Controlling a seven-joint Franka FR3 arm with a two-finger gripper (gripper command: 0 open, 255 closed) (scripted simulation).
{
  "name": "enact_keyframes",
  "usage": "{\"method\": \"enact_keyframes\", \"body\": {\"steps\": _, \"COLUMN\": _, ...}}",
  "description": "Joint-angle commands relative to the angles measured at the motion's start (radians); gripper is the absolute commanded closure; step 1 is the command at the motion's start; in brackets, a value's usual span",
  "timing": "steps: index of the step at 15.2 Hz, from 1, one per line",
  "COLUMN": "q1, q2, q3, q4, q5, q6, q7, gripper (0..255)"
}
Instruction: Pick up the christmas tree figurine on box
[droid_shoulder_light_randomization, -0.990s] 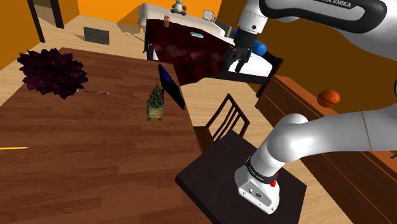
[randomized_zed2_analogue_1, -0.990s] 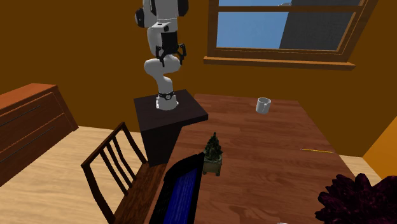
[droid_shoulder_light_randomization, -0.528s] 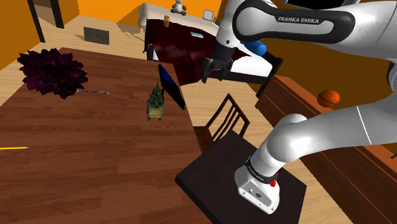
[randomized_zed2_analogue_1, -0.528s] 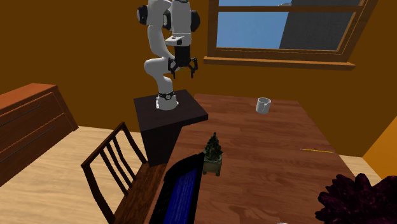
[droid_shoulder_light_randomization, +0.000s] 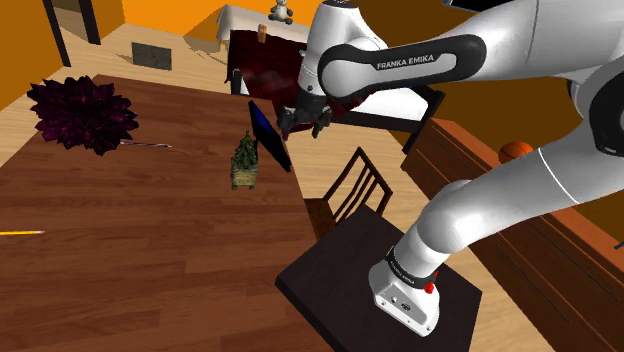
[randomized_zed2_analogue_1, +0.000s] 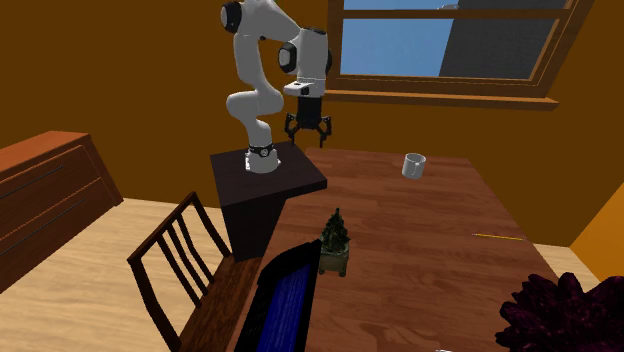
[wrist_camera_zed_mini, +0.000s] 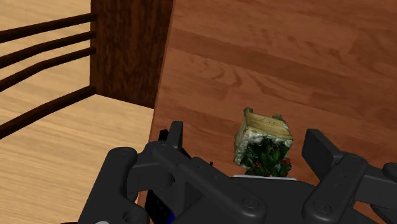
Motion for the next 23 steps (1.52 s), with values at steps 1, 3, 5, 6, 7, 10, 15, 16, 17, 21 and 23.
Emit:
{"method": "enact_keyframes", "body": {"steps": 1, "q1": -0.027, "q2": 0.079, "q3": 0.040, "q4": 0.022, "q5": -0.044, "q6": 0.067, "q7": 0.089, "gripper": 0}}
{"method": "enact_keyframes", "body": {"steps": 3, "q1": -0.054, "q2": 0.159, "q3": 0.081, "q4": 0.052, "q5": -0.102, "q6": 0.119, "q7": 0.186, "gripper": 0}}
{"method": "enact_keyframes", "body": {"steps": 5, "q1": -0.082, "q2": 0.244, "q3": 0.119, "q4": 0.092, "q5": -0.177, "q6": 0.159, "q7": 0.291, "gripper": 0}}
{"method": "enact_keyframes", "body": {"steps": 6, "q1": -0.094, "q2": 0.288, "q3": 0.135, "q4": 0.115, "q5": -0.220, "q6": 0.174, "q7": 0.347, "gripper": 0}}
{"method": "enact_keyframes", "body": {"steps": 7, "q1": -0.104, "q2": 0.332, "q3": 0.147, "q4": 0.140, "q5": -0.266, "q6": 0.185, "q7": 0.404, "gripper": 0}}
{"method": "enact_keyframes", "body": {"steps": 10, "q1": -0.113, "q2": 0.470, "q3": 0.164, "q4": 0.229, "q5": -0.412, "q6": 0.197, "q7": 0.576, "gripper": 0}}
{"method": "enact_keyframes", "body": {"steps": 15, "q1": -0.066, "q2": 0.692, "q3": 0.127, "q4": 0.411, "q5": -0.623, "q6": 0.166, "q7": 0.814, "gripper": 0}}
{"method": "enact_keyframes", "body": {"steps": 16, "q1": -0.052, "q2": 0.734, "q3": 0.114, "q4": 0.451, "q5": -0.655, "q6": 0.156, "q7": 0.852, "gripper": 0}}
{"method": "enact_keyframes", "body": {"steps": 17, "q1": -0.037, "q2": 0.775, "q3": 0.101, "q4": 0.493, "q5": -0.684, "q6": 0.145, "q7": 0.886, "gripper": 0}}
{"method": "enact_keyframes", "body": {"steps": 21, "q1": -0.015, "q2": 0.840, "q3": 0.075, "q4": 0.531, "q5": -0.732, "q6": 0.155, "q7": 0.940, "gripper": 0}}
{"method": "enact_keyframes", "body": {"steps": 23, "q1": -0.011, "q2": 0.858, "q3": 0.069, "q4": 0.530, "q5": -0.748, "q6": 0.169, "q7": 0.957, "gripper": 0}}
